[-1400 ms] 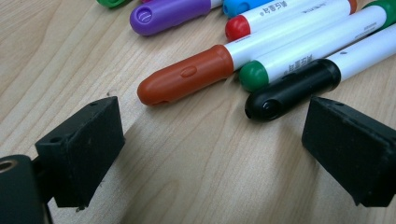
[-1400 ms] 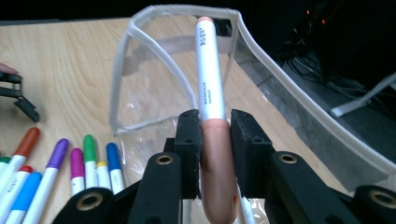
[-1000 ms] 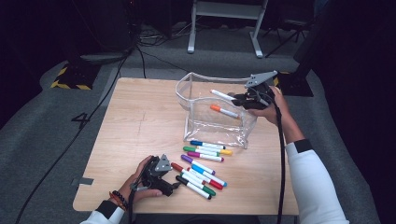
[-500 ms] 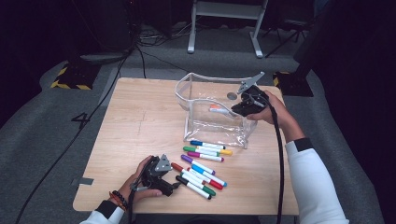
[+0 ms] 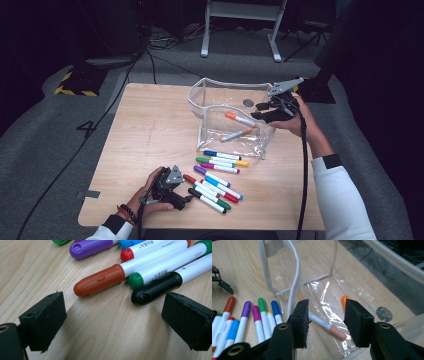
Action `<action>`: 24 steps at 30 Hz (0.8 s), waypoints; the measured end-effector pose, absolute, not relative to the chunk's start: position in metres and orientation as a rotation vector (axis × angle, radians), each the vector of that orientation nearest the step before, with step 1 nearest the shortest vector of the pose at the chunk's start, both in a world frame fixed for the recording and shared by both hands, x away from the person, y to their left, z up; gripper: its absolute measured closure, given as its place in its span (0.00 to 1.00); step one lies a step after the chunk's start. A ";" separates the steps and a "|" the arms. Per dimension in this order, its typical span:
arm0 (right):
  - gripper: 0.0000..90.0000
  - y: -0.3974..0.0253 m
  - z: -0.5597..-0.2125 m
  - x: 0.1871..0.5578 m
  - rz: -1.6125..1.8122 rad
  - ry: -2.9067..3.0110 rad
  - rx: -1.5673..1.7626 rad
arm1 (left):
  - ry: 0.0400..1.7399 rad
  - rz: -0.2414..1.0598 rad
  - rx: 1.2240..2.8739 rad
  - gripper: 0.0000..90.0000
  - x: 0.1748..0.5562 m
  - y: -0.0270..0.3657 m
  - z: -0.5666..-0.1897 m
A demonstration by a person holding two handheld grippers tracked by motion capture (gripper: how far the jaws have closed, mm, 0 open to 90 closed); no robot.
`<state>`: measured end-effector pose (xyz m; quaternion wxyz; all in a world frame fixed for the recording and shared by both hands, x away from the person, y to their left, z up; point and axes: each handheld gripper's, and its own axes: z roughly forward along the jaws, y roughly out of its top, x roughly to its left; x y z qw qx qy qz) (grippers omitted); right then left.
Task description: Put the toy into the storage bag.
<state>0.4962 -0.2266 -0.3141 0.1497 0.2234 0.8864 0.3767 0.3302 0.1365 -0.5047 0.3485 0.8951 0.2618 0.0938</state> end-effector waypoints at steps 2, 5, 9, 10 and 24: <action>0.56 -0.233 -0.310 0.490 1.125 2.515 0.639 | 0.679 0.243 2.320 0.07 0.330 0.136 -0.505; 0.51 -0.245 -0.302 0.479 1.214 2.460 0.651 | 0.679 0.243 2.320 0.07 0.330 0.136 -0.505; 0.44 -0.258 -0.293 0.457 1.272 2.379 0.639 | 0.678 0.243 2.320 0.06 0.330 0.136 -0.505; 0.44 -0.258 -0.293 0.457 1.272 2.379 0.639 | 0.679 0.243 2.320 0.06 0.330 0.136 -0.505; 0.43 -0.270 -0.332 0.382 1.319 2.371 0.515 | 0.679 0.244 2.320 0.07 0.330 0.136 -0.505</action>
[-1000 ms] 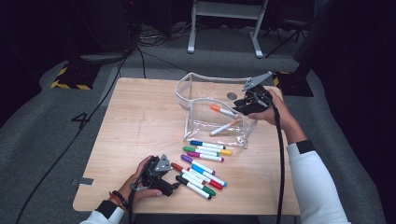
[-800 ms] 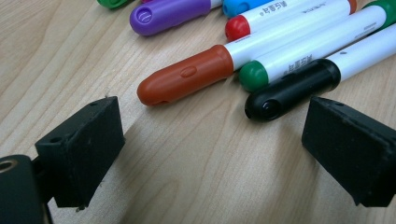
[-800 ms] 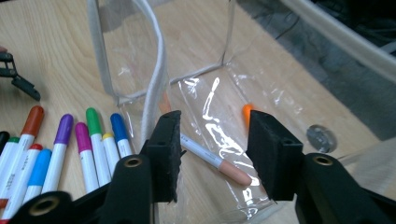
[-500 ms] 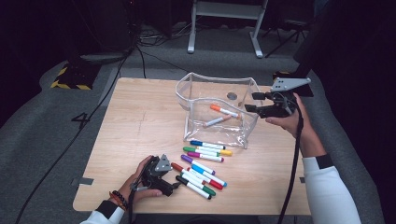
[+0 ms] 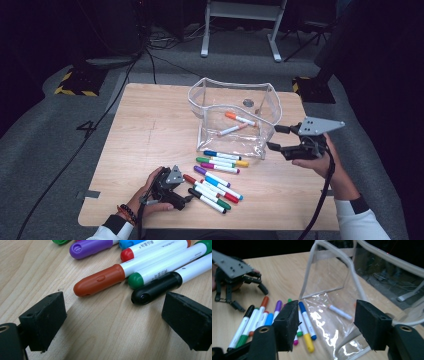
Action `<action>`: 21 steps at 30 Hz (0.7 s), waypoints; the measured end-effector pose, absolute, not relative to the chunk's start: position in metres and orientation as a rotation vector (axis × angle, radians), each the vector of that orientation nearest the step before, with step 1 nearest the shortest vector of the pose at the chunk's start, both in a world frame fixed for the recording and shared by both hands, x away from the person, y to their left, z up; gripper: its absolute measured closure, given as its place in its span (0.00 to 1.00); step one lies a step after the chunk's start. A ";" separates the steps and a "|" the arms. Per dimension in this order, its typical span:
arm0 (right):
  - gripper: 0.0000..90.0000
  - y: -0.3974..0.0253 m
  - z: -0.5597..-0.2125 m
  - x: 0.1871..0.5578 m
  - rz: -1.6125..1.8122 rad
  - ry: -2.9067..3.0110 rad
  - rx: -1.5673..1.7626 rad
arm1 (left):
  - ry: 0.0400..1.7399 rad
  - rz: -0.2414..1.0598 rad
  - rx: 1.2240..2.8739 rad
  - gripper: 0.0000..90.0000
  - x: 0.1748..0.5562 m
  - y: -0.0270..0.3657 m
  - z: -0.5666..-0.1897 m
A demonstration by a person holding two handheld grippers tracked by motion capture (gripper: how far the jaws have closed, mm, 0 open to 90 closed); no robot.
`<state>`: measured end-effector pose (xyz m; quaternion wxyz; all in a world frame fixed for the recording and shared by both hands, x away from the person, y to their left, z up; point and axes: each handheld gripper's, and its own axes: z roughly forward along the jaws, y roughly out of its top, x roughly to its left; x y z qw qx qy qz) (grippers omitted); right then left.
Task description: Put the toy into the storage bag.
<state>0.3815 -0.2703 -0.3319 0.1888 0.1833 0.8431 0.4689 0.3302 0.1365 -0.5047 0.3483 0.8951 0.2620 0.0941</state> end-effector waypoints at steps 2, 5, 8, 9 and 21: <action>0.44 -0.269 -0.346 0.376 1.314 2.400 0.522 | 0.679 0.243 2.320 0.07 0.330 0.136 -0.505; 0.47 -0.262 -0.371 0.369 1.286 2.448 0.508 | 0.679 0.243 2.320 0.07 0.330 0.136 -0.505; 0.51 -0.248 -0.396 0.368 1.273 2.508 0.486 | 0.678 0.243 2.320 0.07 0.330 0.136 -0.505; 0.52 -0.242 -0.403 0.368 1.260 2.533 0.473 | 0.679 0.243 2.320 0.07 0.330 0.136 -0.505; 0.68 -0.151 -0.461 0.400 1.154 2.705 0.299 | 0.680 0.246 2.319 0.07 0.330 0.136 -0.505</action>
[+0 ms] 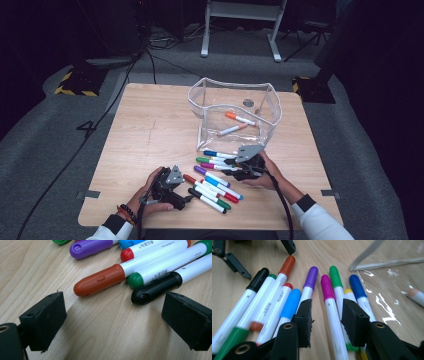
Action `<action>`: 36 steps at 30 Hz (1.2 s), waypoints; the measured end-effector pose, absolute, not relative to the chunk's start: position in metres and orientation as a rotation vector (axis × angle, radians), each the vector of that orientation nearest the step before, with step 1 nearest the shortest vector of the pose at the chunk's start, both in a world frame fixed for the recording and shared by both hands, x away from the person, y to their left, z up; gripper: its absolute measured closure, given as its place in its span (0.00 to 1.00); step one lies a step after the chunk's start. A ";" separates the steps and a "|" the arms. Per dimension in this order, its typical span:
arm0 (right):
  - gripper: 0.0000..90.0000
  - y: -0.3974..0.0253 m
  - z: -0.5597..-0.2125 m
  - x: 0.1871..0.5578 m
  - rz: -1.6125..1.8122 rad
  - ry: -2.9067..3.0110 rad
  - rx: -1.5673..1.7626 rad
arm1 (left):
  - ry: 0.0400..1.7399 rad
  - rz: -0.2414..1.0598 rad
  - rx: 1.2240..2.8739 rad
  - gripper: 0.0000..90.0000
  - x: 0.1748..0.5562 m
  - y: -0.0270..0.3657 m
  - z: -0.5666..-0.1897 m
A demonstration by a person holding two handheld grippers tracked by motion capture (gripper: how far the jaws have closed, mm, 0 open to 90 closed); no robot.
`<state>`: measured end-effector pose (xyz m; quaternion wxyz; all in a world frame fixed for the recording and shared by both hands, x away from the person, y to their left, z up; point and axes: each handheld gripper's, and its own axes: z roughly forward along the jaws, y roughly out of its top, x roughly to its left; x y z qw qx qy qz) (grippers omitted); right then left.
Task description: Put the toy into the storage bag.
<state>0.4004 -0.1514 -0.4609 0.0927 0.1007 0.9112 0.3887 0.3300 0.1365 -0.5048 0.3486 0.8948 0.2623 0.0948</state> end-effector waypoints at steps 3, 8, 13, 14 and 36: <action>0.70 -0.135 -0.468 0.405 1.129 2.731 0.269 | 0.678 0.244 2.319 0.07 0.330 0.137 -0.505; 0.71 -0.122 -0.479 0.413 1.103 2.750 0.284 | 0.674 0.242 2.322 0.07 0.329 0.137 -0.505; 0.73 -0.115 -0.485 0.417 1.083 2.755 0.304 | 0.674 0.242 2.322 0.07 0.329 0.137 -0.505; 0.74 -0.114 -0.486 0.418 1.082 2.761 0.299 | 0.674 0.242 2.322 0.07 0.329 0.137 -0.505; 0.83 -0.164 -0.482 0.404 1.048 2.780 0.403 | 0.667 0.240 2.326 0.07 0.329 0.136 -0.505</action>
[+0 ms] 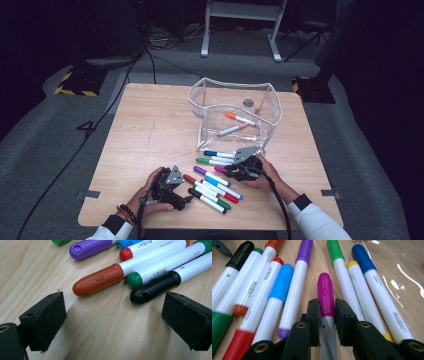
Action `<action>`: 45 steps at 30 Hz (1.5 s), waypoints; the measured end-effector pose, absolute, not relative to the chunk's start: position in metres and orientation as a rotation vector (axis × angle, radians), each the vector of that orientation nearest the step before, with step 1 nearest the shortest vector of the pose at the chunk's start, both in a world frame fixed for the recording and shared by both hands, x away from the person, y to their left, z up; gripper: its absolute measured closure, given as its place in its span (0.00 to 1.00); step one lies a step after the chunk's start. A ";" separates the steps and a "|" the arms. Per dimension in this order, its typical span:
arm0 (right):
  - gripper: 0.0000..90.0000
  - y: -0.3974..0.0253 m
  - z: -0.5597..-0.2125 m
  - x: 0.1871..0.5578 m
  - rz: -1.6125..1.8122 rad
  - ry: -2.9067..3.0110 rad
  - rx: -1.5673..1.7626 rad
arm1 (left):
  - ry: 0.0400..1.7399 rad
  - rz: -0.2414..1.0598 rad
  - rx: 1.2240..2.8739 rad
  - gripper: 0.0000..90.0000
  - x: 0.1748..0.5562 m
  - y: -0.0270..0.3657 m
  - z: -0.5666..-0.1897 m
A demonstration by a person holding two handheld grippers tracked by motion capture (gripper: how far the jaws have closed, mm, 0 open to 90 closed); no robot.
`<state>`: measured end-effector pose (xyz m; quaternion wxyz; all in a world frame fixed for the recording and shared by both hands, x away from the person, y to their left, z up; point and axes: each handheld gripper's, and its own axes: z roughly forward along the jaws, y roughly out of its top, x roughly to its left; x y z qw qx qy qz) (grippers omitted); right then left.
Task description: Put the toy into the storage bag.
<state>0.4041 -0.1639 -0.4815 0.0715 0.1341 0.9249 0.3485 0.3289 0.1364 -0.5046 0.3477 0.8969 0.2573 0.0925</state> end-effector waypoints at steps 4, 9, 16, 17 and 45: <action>0.83 -0.187 -0.471 0.399 1.098 2.744 0.441 | 0.648 0.234 2.324 0.07 0.327 0.134 -0.505; 0.83 -0.212 -0.460 0.391 1.148 2.698 0.478 | 0.648 0.232 2.328 0.06 0.325 0.132 -0.505; 0.83 -0.246 -0.447 0.383 1.214 2.629 0.541 | 0.650 0.233 2.329 0.06 0.322 0.125 -0.505; 0.83 -0.250 -0.446 0.382 1.218 2.619 0.546 | 0.651 0.233 2.329 0.06 0.322 0.125 -0.505; 0.83 -0.311 -0.328 0.375 1.320 2.327 0.513 | 0.701 0.247 2.320 0.03 0.326 0.121 -0.505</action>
